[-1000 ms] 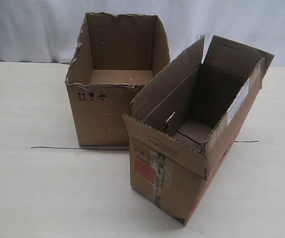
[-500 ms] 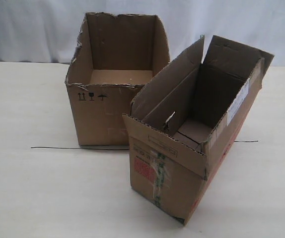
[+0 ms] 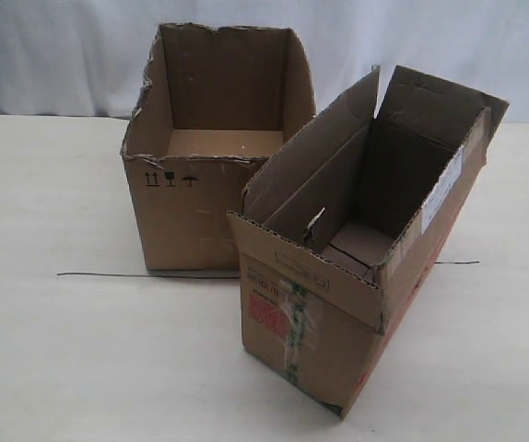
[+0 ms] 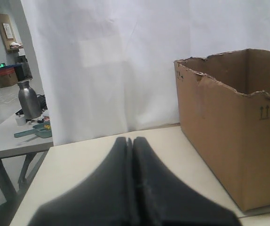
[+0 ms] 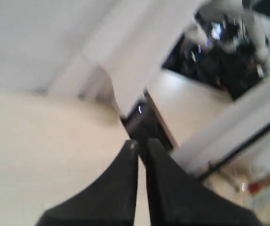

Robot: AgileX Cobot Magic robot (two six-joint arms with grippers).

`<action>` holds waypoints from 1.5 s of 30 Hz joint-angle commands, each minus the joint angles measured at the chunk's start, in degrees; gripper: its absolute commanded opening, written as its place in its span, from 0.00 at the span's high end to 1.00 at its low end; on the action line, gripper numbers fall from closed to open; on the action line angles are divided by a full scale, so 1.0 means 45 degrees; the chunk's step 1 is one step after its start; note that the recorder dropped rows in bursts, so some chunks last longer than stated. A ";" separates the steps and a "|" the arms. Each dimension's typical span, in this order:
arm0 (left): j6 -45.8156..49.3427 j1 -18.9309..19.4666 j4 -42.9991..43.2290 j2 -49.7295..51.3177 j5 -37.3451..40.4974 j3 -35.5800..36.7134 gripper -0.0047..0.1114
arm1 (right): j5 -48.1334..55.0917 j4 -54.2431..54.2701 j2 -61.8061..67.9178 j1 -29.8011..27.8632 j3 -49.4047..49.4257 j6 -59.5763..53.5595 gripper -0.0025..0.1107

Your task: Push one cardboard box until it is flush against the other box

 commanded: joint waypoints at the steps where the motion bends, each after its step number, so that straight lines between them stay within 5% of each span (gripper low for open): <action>1: -0.0051 0.0040 0.0012 -0.0032 -0.0042 0.0037 0.96 | 0.3875 0.9026 0.1924 -0.0037 -0.2508 -0.5510 0.93; 4: -0.0051 0.0040 0.0012 -0.0032 -0.0042 0.0037 0.96 | 0.5090 1.4664 0.2314 0.0191 -0.3656 -0.9789 0.93; 6: -0.0051 0.0040 0.0012 -0.0032 -0.0042 0.0037 0.96 | 0.4842 1.6175 0.2076 0.0885 -0.3777 -1.0690 0.93; 25: -0.0051 0.0040 0.0012 -0.0032 -0.0042 0.0037 0.96 | 0.4890 1.6044 0.2921 1.3147 -0.5488 -0.8814 0.93; 38: -0.0051 0.0040 0.0038 -0.0032 -0.0047 0.0037 0.96 | 0.7885 1.3477 0.5684 1.6911 -0.6101 -0.6329 0.93; 45: -0.0051 0.0040 0.0038 -0.0032 -0.0047 0.0037 0.96 | 0.7885 1.1696 0.5684 1.6967 -0.3685 -0.4914 0.93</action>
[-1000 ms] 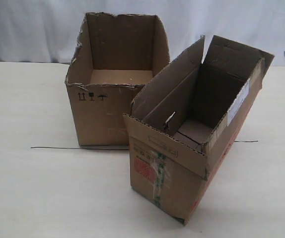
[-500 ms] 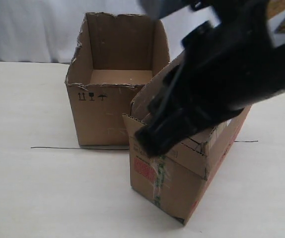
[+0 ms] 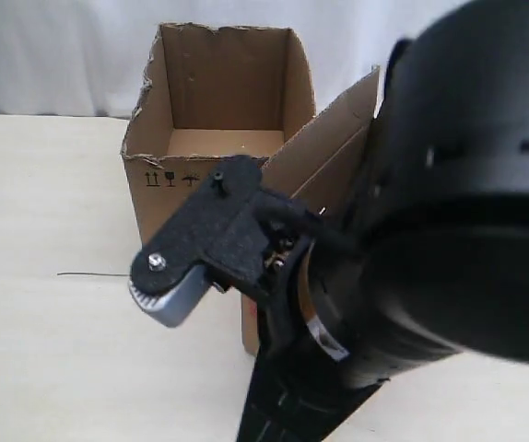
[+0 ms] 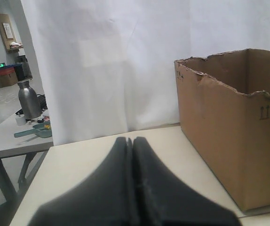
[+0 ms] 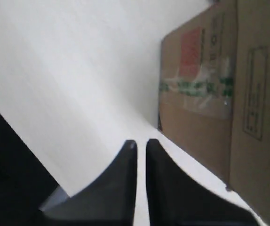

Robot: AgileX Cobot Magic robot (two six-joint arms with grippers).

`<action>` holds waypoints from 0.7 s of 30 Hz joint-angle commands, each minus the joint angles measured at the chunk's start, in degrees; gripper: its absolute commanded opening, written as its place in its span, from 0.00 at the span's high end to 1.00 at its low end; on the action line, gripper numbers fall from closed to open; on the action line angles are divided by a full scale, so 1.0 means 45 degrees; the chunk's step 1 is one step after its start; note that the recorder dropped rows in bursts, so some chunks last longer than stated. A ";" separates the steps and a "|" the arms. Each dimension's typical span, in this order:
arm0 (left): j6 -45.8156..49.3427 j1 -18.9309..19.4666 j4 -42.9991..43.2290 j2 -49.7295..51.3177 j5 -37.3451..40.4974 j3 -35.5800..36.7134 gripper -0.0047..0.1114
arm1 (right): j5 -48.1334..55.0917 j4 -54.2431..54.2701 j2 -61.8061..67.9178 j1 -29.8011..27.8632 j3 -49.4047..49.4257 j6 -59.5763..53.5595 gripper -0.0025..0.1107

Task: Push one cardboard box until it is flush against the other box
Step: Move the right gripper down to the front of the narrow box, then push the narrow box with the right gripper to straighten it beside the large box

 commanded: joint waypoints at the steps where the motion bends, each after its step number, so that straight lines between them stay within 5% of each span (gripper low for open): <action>1: -0.0051 0.0040 0.0038 -0.0032 -0.0047 0.0037 0.96 | 0.0007 -0.1701 -0.0027 0.0023 0.1426 0.1149 0.93; 8: -0.0051 0.0040 0.0038 -0.0032 -0.0047 0.0037 0.96 | -0.0075 -0.4836 -0.0027 0.0023 0.3380 0.3402 0.93; 21: -0.0051 0.0040 0.0013 -0.0032 -0.0046 0.0037 0.96 | 0.0097 -0.4934 -0.0233 0.0050 0.3658 0.3666 0.93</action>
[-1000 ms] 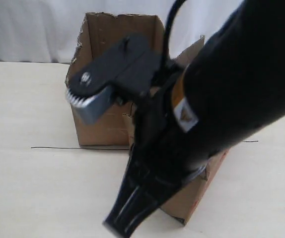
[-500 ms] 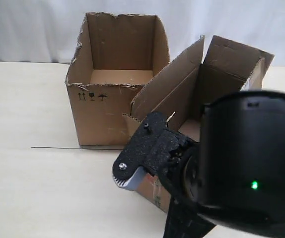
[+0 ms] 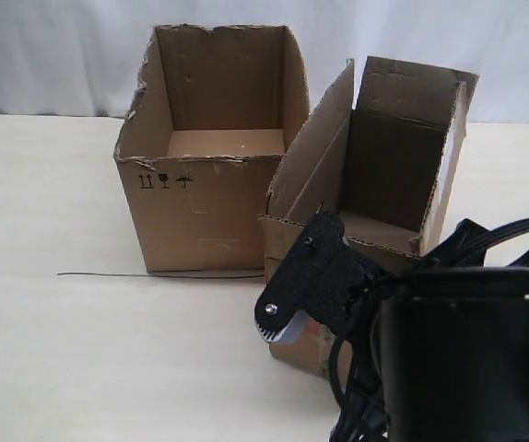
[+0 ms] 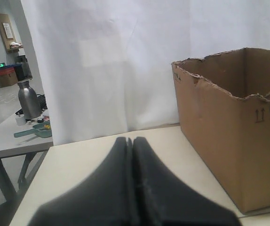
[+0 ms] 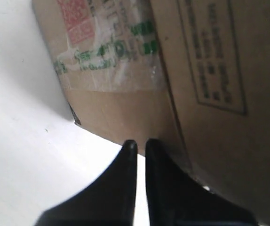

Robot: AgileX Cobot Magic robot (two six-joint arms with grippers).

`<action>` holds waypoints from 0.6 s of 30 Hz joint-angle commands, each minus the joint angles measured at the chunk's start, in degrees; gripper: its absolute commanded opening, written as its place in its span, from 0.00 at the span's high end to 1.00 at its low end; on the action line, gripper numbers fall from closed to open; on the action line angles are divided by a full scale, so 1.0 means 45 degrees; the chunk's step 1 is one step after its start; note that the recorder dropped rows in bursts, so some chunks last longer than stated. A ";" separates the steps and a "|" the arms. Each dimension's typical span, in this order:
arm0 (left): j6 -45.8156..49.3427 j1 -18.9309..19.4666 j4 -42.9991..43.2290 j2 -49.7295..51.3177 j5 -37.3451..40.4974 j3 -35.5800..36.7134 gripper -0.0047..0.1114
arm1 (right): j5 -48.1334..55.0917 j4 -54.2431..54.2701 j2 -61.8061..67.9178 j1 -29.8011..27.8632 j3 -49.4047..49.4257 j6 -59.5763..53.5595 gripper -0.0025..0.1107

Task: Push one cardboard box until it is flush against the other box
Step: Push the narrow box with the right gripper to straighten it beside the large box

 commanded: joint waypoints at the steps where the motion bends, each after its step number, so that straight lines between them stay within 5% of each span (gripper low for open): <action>1: -0.0051 0.0040 0.0013 -0.0032 -0.0046 0.0037 0.96 | 0.0076 0.0446 -0.0345 0.0050 -0.0207 0.0088 0.93; 6: -0.0051 0.0040 0.0013 -0.0032 -0.0046 0.0037 0.96 | -0.0608 0.1208 -0.1091 0.0050 -0.0192 0.0008 0.93; 18: -0.0051 0.0040 0.0013 -0.0032 -0.0046 0.0037 0.96 | -0.0711 -0.2433 -0.1122 0.0006 0.0622 0.2017 0.93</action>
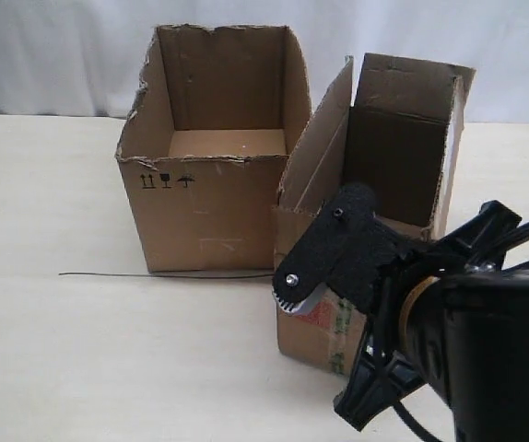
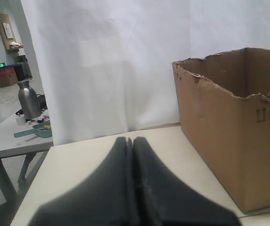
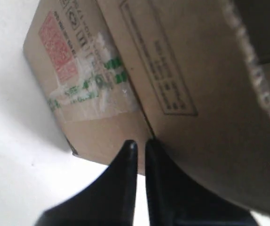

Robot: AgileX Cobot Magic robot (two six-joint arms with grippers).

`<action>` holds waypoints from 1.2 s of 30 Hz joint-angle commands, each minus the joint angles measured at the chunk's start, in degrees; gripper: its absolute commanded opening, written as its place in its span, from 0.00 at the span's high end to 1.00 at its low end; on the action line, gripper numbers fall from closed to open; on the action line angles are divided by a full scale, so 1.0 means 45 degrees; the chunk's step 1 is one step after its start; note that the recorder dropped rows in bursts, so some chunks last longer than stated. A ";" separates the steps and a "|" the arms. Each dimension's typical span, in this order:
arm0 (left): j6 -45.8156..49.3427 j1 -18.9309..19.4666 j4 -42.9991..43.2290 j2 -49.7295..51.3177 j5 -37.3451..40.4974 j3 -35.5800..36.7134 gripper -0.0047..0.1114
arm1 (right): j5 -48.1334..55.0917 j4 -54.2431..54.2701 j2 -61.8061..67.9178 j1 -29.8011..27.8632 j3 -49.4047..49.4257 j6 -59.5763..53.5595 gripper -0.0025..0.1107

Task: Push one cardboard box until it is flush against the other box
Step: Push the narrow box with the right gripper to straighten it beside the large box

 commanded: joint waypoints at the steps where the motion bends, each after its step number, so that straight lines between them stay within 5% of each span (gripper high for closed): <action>1: -0.0051 0.0040 0.0013 -0.0032 -0.0046 0.0037 0.96 | -0.0042 -0.1203 -0.0085 0.0006 0.0035 0.0690 0.93; 25: -0.0051 0.0040 0.0041 -0.0032 -0.0042 0.0037 0.96 | -0.2379 -0.1769 -0.0085 -0.4144 0.0035 0.0690 0.93; 36: -0.0051 0.0040 0.0041 -0.0032 -0.0042 0.0037 0.96 | -0.3008 -0.2524 -0.0085 -0.4322 0.0035 0.1264 0.93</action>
